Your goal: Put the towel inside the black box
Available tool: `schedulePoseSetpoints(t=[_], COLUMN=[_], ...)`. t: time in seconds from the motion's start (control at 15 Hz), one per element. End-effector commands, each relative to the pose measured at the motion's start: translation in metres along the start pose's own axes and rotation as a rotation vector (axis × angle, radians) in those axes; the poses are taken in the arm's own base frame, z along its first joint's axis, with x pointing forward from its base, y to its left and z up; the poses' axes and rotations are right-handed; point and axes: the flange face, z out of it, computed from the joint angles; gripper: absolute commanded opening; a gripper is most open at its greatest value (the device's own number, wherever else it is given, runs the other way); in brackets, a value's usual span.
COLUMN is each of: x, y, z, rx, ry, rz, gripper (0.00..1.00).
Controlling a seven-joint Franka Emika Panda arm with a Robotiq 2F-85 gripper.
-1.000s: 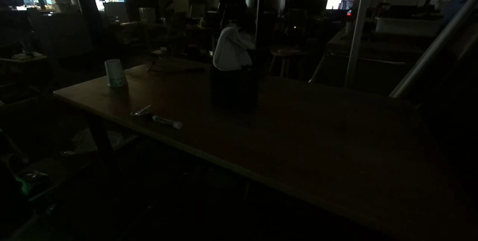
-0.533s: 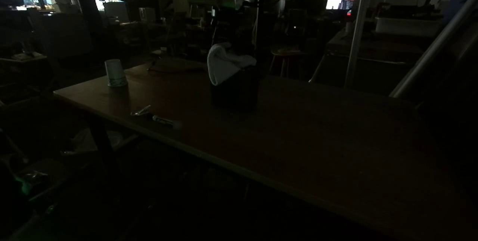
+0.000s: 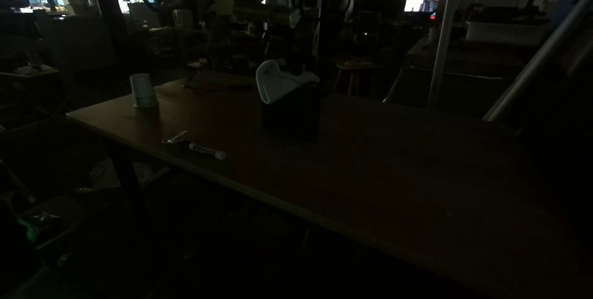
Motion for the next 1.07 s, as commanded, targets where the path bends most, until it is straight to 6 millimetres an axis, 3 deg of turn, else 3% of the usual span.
schedulePoseSetpoints(t=[0.0,0.53,0.93,1.0], x=[0.007,0.003,-0.005,-0.008], y=[0.01,0.018,0.015,0.016], z=[0.006,0.04,0.067,0.066], rx=[-0.034,-0.02,0.223,0.245], ry=[0.004,-0.056,-0.021,-0.02], rz=[-0.039,-0.098,-0.197,-0.212], gripper=[0.0,0.0,0.0,0.2])
